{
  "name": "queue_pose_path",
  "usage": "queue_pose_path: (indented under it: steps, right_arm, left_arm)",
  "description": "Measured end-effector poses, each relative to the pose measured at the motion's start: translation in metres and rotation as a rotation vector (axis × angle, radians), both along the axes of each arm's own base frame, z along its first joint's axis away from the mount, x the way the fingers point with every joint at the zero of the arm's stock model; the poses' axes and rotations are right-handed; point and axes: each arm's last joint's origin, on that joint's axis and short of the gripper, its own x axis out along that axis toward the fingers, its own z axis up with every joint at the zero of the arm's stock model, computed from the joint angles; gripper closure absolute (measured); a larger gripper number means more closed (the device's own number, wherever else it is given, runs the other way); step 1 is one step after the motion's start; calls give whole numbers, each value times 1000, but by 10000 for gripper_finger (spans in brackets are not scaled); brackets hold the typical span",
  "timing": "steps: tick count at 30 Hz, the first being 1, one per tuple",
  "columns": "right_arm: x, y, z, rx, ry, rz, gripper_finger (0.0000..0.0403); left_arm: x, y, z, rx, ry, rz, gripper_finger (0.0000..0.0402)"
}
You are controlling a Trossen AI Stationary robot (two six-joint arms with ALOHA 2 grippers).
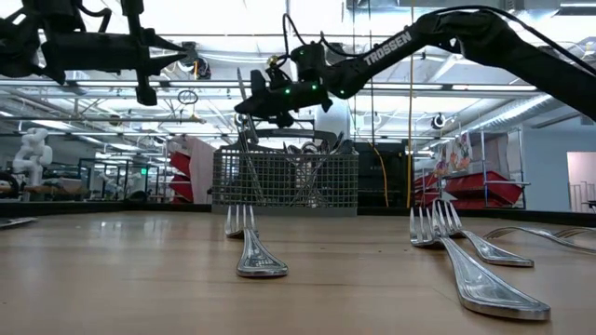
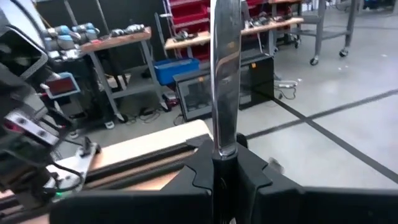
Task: Sort silverware
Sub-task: Put the silver knife into the gray utensil holder
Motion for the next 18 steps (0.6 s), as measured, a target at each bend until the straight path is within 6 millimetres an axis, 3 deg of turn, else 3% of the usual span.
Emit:
queue_pose_path:
  steps: [8, 18]
  right_arm:
    - [6, 10, -3, -80, 53, -34, 392]
    - [3, 7, -16, -125, 125, -118, 392]
  left_arm:
    - [1, -1, 0, 9, 10, -34, 359]
    - [2, -2, 0, 22, 20, -79, 359]
